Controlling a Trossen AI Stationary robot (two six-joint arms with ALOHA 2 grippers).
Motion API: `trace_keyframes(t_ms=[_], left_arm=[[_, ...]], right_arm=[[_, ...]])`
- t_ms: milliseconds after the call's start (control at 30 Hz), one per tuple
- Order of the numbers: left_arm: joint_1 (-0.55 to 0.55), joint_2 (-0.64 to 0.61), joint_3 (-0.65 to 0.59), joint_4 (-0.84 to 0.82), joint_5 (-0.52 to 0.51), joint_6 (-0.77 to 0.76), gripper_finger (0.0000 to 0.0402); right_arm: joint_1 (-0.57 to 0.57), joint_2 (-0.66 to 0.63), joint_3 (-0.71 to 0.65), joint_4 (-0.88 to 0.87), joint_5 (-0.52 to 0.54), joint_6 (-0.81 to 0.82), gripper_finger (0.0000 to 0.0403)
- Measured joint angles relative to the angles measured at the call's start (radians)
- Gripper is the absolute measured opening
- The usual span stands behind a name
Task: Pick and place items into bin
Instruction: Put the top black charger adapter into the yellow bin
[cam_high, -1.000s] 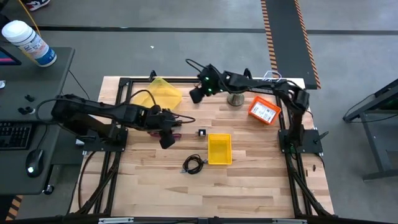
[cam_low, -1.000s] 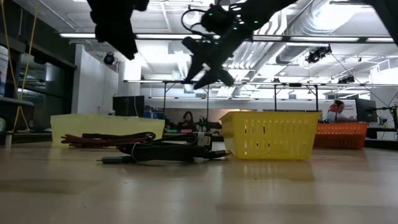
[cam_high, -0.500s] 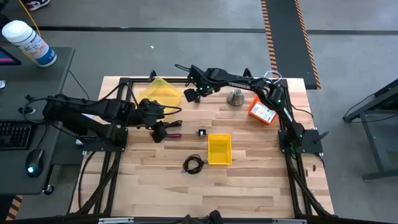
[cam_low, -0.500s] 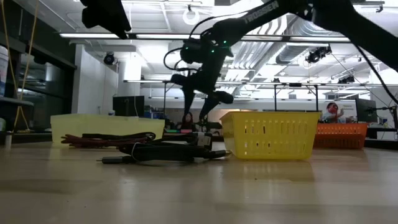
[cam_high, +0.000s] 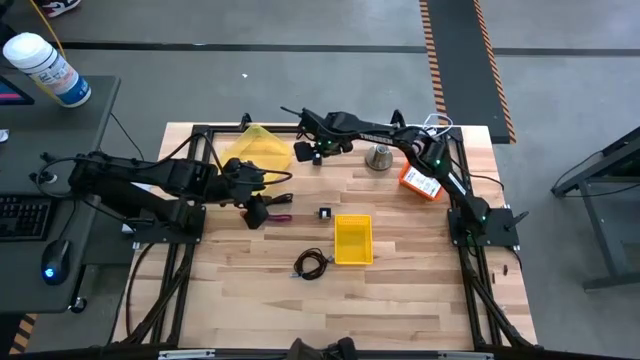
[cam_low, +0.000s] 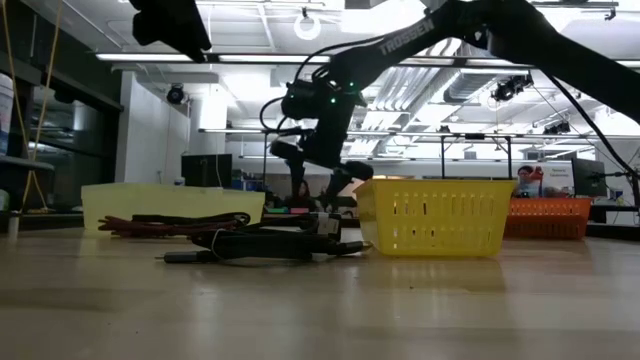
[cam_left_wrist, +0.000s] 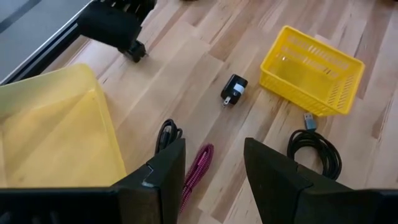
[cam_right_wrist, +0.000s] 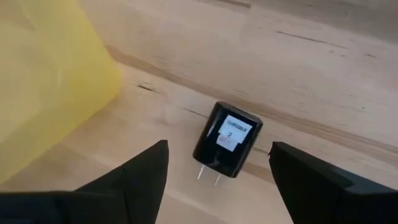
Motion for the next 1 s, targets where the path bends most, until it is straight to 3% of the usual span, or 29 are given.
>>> trace_keyframes(t_ms=[267,667,1000], left_arm=[[0.0,0.0,0.0,0.011,0.0,0.023,0.0152],[0.0,0.0,0.0,0.032,0.0,0.033,0.0152],[0.0,0.0,0.0,0.032,0.0,0.033,0.0152]], right_arm=[[-0.015,0.003,0.0,0.006,0.027,0.039,0.0249],[-0.038,0.027,0.0,0.042,-0.075,0.127,0.0248],[-0.045,0.031,-0.001,0.025,-0.068,0.153,0.0243]])
